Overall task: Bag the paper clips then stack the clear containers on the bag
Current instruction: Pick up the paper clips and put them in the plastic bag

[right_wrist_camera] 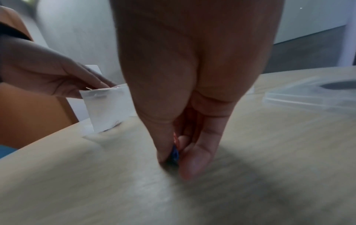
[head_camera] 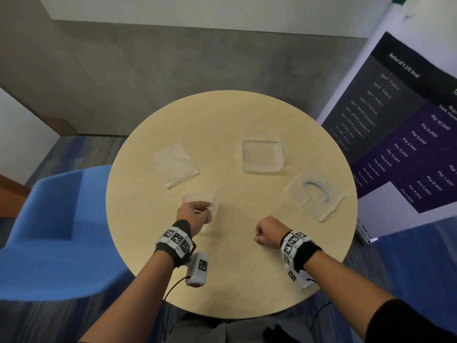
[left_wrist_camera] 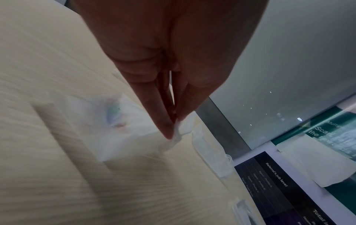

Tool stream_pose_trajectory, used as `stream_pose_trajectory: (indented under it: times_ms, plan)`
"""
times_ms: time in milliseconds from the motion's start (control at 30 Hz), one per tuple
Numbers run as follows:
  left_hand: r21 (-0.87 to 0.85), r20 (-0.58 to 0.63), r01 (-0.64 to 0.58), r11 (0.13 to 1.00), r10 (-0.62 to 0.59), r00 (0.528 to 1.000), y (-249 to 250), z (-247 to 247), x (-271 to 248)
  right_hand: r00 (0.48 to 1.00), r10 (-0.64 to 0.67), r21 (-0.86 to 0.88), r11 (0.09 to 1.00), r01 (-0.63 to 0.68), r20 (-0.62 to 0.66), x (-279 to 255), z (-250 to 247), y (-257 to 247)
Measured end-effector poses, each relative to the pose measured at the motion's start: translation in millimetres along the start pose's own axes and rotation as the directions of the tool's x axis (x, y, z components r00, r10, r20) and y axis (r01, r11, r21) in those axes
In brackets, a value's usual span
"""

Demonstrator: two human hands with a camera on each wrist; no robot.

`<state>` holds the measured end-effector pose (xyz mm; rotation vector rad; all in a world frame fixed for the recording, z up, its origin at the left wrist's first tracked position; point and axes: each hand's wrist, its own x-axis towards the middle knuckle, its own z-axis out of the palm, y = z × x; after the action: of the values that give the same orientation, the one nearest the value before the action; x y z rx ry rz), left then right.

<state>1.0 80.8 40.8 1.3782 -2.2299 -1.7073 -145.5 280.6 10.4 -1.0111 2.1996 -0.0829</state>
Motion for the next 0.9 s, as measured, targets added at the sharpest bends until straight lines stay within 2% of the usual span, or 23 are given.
stream_pose_trajectory:
  times_ms: [100,167,267,300,333,367,467,533,600,667,800,900]
  plan:
    - [0.013,0.028,-0.014,1.000,0.014,1.000,-1,0,-2,0.999,-0.026,0.067,0.997,0.023,0.041,1,-10,-9]
    - [0.015,0.042,-0.020,1.000,0.019,0.999,-1,1,-3,0.998,-0.062,0.315,0.947,0.065,-0.020,4,-22,-20]
    - [0.033,0.056,-0.041,0.999,0.039,0.998,1,4,-5,0.985,-0.040,0.701,0.698,0.147,-0.166,8,-42,-49]
    - [0.043,0.056,-0.051,0.998,0.049,0.997,3,5,-5,0.983,-0.032,0.754,0.637,0.159,-0.180,9,-47,-60]
    - [0.053,0.053,-0.063,0.997,0.060,0.997,4,6,-6,0.983,-0.032,0.773,0.613,0.162,-0.181,13,-49,-69]
    - [0.059,0.051,-0.076,0.995,0.073,0.996,5,7,-7,0.985,-0.031,0.763,0.629,0.151,-0.170,15,-49,-77]
    - [0.050,0.049,-0.107,0.993,0.105,0.993,6,7,-8,0.990,0.025,0.638,0.767,0.070,-0.138,23,-44,-87]
    - [0.045,0.060,-0.125,0.991,0.122,0.991,7,7,-8,0.989,0.071,0.632,0.774,0.026,-0.127,25,-39,-90]
    - [0.060,0.074,-0.160,0.985,0.155,0.985,7,5,-10,0.988,0.124,0.686,0.727,-0.028,-0.091,29,-36,-93]
    - [0.067,0.072,-0.184,0.981,0.179,0.981,7,2,-10,0.984,0.177,0.791,0.606,-0.085,-0.030,32,-35,-95]
    - [0.059,0.074,-0.199,0.978,0.194,0.978,9,-5,-11,0.979,0.185,0.969,0.215,-0.126,0.086,33,-38,-99]
    - [0.067,0.094,-0.225,0.972,0.218,0.971,11,-6,-13,0.981,0.153,0.987,0.088,-0.134,0.120,32,-41,-102]
